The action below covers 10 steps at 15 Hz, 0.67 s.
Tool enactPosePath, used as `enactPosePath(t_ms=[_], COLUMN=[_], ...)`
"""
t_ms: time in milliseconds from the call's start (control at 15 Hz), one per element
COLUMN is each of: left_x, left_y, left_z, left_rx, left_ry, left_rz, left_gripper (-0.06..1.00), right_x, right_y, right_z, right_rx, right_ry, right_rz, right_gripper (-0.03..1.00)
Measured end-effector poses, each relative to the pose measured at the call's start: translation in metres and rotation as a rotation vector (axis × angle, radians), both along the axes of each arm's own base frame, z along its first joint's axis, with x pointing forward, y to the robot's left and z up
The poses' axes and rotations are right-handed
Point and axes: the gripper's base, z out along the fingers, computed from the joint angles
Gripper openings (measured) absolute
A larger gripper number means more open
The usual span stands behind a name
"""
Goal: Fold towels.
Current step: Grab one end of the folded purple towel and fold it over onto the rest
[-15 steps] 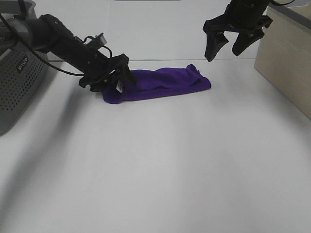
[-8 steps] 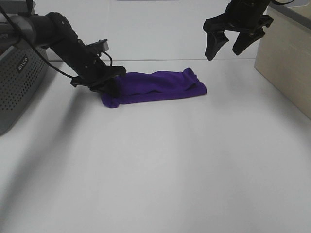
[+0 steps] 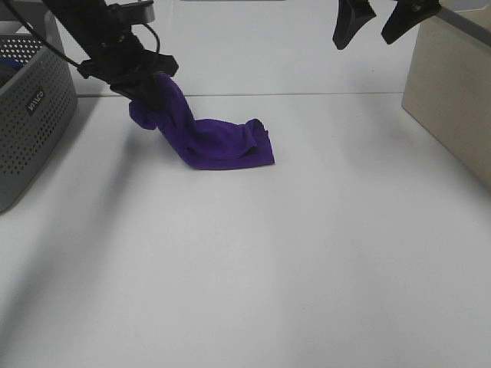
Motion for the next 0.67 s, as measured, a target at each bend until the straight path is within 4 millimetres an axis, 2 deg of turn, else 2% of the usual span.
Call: enactPosePath(t_ms=[200,267,400,467,667], left_x=[-0.007,-0.008,-0.008,-0.007,-0.005], left_y=[-0.045,-0.052,-0.072,-0.089,-0.105], left_z=[0.000,-0.001,-0.009,-0.019,-0.032], left_rx=[-0.014,-0.022,-0.053,-0.077,-0.088], left_ry=[-0.067,-0.083,-0.115,-0.120,-0.105], left_rz=[-0.068,-0.073,-0.085,-0.094,-0.107], left_gripper=[0.02,0.02,0.02,0.02,0.02], right_x=[-0.008,-0.008,-0.012,-0.016,-0.017], right_y=[-0.002,-0.002,-0.003,-0.003,-0.003], right_z=[0.018,0.019,0.027,0.035,0.036], right_rx=[0.013,0.014,0.018,0.024,0.033], right_ry=[-0.037,-0.040,-0.055,-0.072,-0.073], right_rz=[-0.005,-0.005,-0.005,-0.005,-0.004], right_gripper=[0.79,0.79,0.79,0.79,0.79])
